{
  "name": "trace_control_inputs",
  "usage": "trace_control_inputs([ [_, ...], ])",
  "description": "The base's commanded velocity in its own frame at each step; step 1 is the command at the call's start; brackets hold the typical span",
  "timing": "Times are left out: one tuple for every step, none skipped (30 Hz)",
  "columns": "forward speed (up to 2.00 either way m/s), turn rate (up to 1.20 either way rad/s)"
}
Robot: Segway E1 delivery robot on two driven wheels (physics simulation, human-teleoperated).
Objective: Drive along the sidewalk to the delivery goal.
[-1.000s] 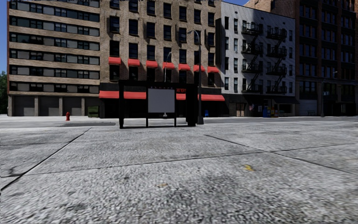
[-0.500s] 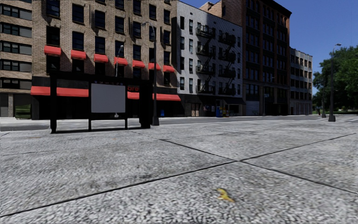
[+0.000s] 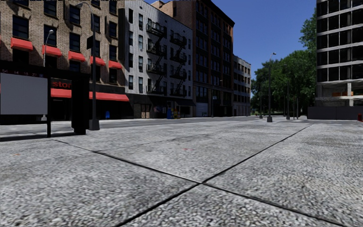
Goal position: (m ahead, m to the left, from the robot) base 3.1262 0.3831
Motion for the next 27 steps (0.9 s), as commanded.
trace_control_inputs([
  [2.00,-0.68],
  [2.00,-0.68],
  [2.00,-0.68],
  [2.00,-0.68],
  [2.00,-0.68],
  [2.00,-0.68],
  [2.00,-0.58],
  [2.00,-0.58],
  [2.00,0.00],
  [2.00,0.00],
  [2.00,0.00],
  [2.00,0.00],
  [2.00,0.00],
  [2.00,0.00],
  [2.00,0.00],
  [2.00,0.00],
  [2.00,0.00],
  [2.00,0.00],
  [2.00,0.00],
  [2.00,0.00],
  [2.00,0.00],
  [2.00,0.00],
  [2.00,0.00],
  [2.00,0.01],
  [2.00,0.12],
  [2.00,0.23],
  [2.00,0.23],
])
